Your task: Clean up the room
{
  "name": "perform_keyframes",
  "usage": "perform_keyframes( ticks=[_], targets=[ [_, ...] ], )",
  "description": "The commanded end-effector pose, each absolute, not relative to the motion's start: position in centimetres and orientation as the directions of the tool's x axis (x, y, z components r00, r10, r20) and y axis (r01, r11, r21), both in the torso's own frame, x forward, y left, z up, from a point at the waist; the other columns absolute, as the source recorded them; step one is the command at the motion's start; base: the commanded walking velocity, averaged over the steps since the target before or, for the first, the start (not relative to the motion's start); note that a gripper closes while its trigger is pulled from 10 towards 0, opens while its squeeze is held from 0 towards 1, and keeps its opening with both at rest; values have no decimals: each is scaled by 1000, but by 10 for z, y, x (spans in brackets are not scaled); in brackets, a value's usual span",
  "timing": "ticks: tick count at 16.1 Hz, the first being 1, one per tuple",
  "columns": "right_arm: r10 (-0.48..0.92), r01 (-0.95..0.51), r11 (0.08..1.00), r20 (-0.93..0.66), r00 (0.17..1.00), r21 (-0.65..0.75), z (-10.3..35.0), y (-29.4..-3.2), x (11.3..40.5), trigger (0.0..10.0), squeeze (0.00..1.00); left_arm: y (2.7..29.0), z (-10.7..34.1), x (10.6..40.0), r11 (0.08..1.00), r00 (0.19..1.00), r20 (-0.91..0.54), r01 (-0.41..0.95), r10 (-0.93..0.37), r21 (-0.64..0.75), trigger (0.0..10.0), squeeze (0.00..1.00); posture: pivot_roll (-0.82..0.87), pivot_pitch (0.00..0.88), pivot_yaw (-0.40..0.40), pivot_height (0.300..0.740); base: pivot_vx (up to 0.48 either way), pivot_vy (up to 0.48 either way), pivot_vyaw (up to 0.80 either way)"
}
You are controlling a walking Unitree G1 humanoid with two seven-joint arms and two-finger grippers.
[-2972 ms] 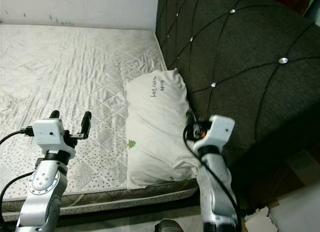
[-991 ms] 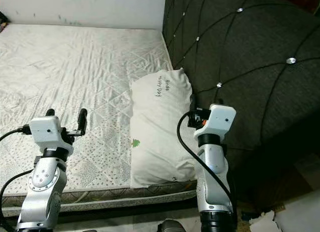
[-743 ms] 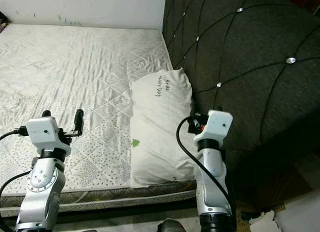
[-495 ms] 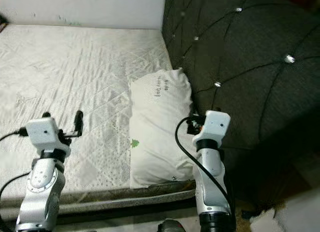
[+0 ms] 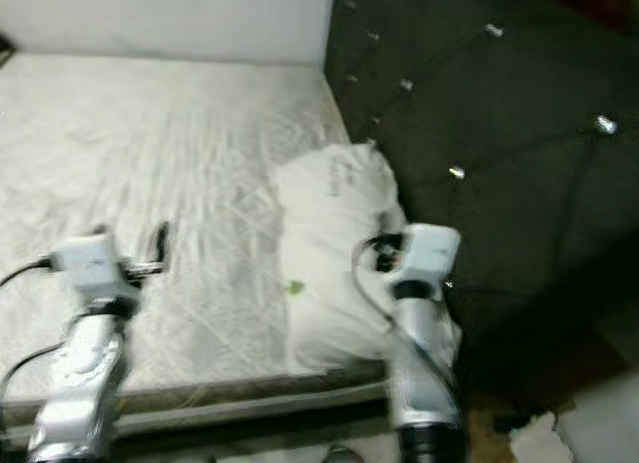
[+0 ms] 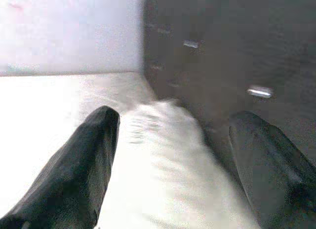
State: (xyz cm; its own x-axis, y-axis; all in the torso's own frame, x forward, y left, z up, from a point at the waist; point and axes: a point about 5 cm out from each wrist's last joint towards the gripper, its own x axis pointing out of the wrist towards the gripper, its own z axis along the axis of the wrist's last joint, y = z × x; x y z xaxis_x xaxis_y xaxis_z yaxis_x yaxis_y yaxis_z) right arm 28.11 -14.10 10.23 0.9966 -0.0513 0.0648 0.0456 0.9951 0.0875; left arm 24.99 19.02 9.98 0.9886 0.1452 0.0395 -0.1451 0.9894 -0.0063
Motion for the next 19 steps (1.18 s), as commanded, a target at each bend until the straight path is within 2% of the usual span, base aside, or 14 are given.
perform_keyframes(
  ticks=[1, 3, 7, 9, 10, 12, 14, 15, 19],
  targets=[
    [-80, 76, 995, 52, 995, 71, 101, -153, 282, 10000, 0, 178, 101, 254, 994, 993, 42, -106, 108, -30, 10000, 0, 99, 0, -51, 740, 0, 480, 0],
    [-46, 45, 998, 29, 999, 36, 98, -148, 283, 10000, 0, 177, 101, 254, 994, 994, 37, -106, 107, -30, 10000, 0, 99, 0, -53, 740, 0, 480, 0],
    [-61, 61, 996, -4, 998, 65, 94, -151, 283, 10000, 0, 178, 101, 254, 994, 994, 40, -102, 103, -33, 10000, 0, 99, 0, -53, 740, 0, 480, 0],
    [-62, 62, 998, -4, 998, 25, 94, -151, 284, 10000, 0, 177, 102, 254, 996, 995, 50, -82, 83, -15, 10000, 0, 99, 0, -53, 740, 0, 480, 0],
    [-54, 54, 998, 7, 999, -37, 96, -149, 284, 10000, 0, 181, 99, 254, 993, 993, 30, -117, 117, -3, 10000, 0, 100, 0, -53, 740, 0, 266, 0],
    [-17, 17, 1000, 5, 1000, 16, 95, -144, 284, 10000, 0, 180, 101, 254, 997, 995, 52, -82, 82, -5, 10000, 0, 99, 0, -52, 740, 0, 0, 0],
    [-55, 55, 998, -13, 998, 36, 94, -149, 284, 10000, 0, 178, 105, 253, 998, 995, 85, -56, 54, 21, 10000, 0, 96, 0, -51, 740, 0, 0, 0],
    [-40, 45, 995, -60, 997, 89, 91, -152, 282, 10000, 0, 177, 105, 253, 998, 995, 83, -56, 54, 27, 10000, 0, 98, 0, -52, 740, 0, 0, 0],
    [-55, 62, 991, -58, 997, 121, 90, -154, 281, 10000, 0, 186, 101, 251, 990, 990, 52, -131, 129, 42, 10000, 0, 106, 0, -55, 740, 0, 0, 0]
  ],
)
